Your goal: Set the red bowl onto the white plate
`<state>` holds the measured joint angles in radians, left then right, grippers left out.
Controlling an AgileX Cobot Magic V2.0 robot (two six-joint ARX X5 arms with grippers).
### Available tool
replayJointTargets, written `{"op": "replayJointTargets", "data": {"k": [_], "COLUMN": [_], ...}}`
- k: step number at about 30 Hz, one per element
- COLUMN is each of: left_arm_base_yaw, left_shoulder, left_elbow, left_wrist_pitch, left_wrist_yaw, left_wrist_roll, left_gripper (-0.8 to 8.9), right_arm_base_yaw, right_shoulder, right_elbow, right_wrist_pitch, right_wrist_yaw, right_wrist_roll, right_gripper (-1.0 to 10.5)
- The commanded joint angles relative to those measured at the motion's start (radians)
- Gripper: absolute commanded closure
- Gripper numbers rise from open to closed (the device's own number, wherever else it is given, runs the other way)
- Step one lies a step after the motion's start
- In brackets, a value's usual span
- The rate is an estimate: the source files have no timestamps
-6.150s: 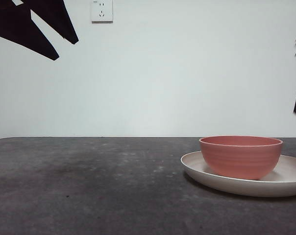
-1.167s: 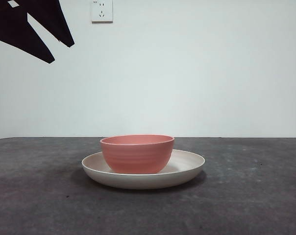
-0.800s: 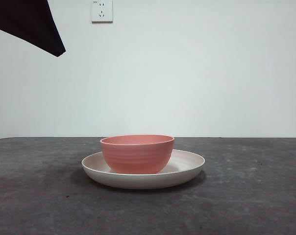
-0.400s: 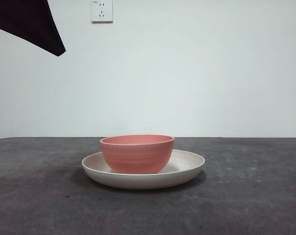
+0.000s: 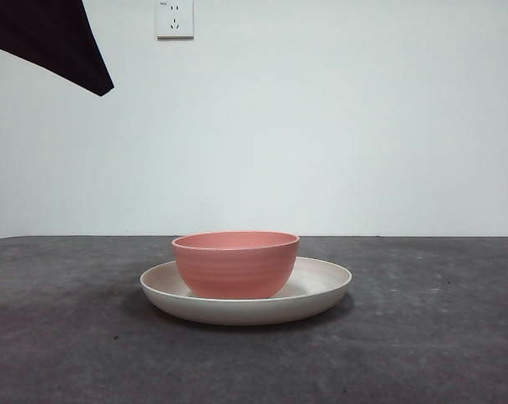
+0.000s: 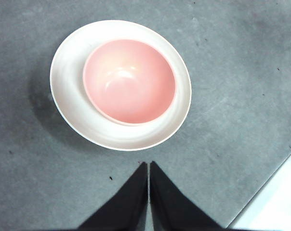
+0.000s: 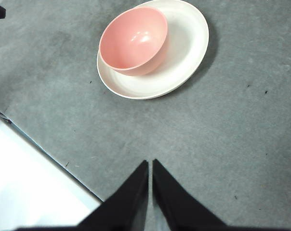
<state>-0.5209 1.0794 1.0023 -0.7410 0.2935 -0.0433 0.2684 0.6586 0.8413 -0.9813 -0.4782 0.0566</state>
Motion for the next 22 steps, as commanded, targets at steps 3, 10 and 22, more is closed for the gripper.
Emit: {"op": "replayJointTargets", "data": {"k": [3,10,22], "left_arm_base_yaw": [0.033,0.219,0.542], "left_shoulder": [-0.051,-0.273,-0.73], "left_elbow": [0.009,-0.074,-0.493], "left_wrist_pitch": [0.029,0.343,0.555], "left_wrist_yaw": [-0.076,-0.13,-0.224], "left_wrist_roll": [0.113,0.19,0.193], "left_gripper": [7.77,7.45,7.45], "right_arm_base_yaw": [0.005,0.005,0.005], "right_shoulder": [0.004,0.004,0.004], "right_elbow": [0.005,0.005,0.005], "right_wrist_pitch": [0.01,0.01,0.01], "right_wrist_yaw": [-0.003,-0.003,-0.003], "right_wrist_roll": [-0.005,-0.006,-0.005], "right_gripper": [9.4,9.4,9.4]}}
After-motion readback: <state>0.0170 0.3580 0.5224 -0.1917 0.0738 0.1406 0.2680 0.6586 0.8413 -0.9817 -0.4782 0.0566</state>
